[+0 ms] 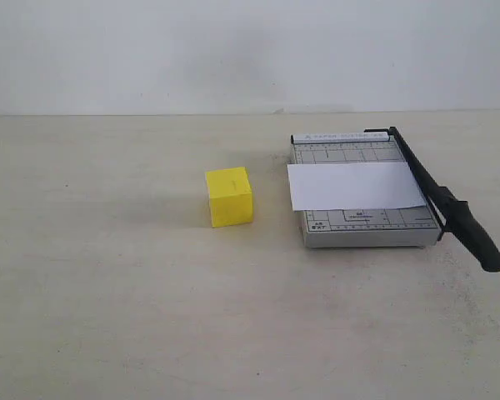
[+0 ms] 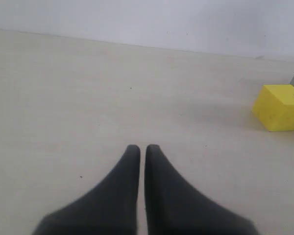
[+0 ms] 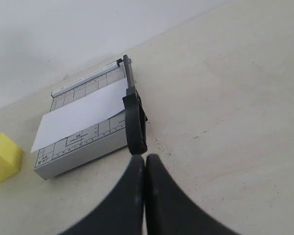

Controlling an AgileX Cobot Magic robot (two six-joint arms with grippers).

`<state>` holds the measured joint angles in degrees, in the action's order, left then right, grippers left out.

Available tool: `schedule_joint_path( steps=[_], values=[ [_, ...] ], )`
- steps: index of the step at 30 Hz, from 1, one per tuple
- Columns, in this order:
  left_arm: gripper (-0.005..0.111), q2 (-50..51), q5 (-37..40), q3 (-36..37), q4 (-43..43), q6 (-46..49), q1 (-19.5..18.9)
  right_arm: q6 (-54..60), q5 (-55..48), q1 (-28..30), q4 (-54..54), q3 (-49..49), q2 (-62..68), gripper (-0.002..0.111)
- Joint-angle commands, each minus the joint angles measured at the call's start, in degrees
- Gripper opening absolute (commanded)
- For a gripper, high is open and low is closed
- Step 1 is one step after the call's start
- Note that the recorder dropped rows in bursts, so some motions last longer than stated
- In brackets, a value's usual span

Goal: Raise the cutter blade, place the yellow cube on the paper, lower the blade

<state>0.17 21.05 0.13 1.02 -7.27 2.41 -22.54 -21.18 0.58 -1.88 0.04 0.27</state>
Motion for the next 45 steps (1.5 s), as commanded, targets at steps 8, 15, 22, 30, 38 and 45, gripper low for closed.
schedule_joint_path(
  steps=[8, 15, 22, 30, 38, 45],
  values=[
    [0.005, -0.17, -0.26, -0.13, -0.11, 0.08, -0.14, 2.44, 0.78, 0.01, 0.26, -0.04, -0.27, 0.0],
    [0.005, -0.17, -0.26, -0.13, -0.11, 0.08, -0.14, 4.54, 1.72, 0.01, 2.77, -0.04, -0.27, 0.0],
    [0.005, -0.17, -0.26, -0.13, -0.11, 0.08, -0.14, -1.73, 19.24, 0.01, -1.29, -0.04, -0.27, 0.0],
    [0.005, -0.17, -0.26, -0.13, -0.11, 0.08, -0.14, -3.81, 40.8, 0.01, -4.68, -0.04, -0.27, 0.0],
    [0.005, -0.17, -0.26, -0.13, -0.11, 0.08, -0.14, 18.63, 36.19, 0.01, -4.68, -0.04, 0.95, 0.0],
    [0.005, -0.17, -0.26, -0.13, -0.11, 0.08, -0.14, 27.39, 34.06, 0.01, -3.51, -5.57, 26.15, 0.0]
  ],
)
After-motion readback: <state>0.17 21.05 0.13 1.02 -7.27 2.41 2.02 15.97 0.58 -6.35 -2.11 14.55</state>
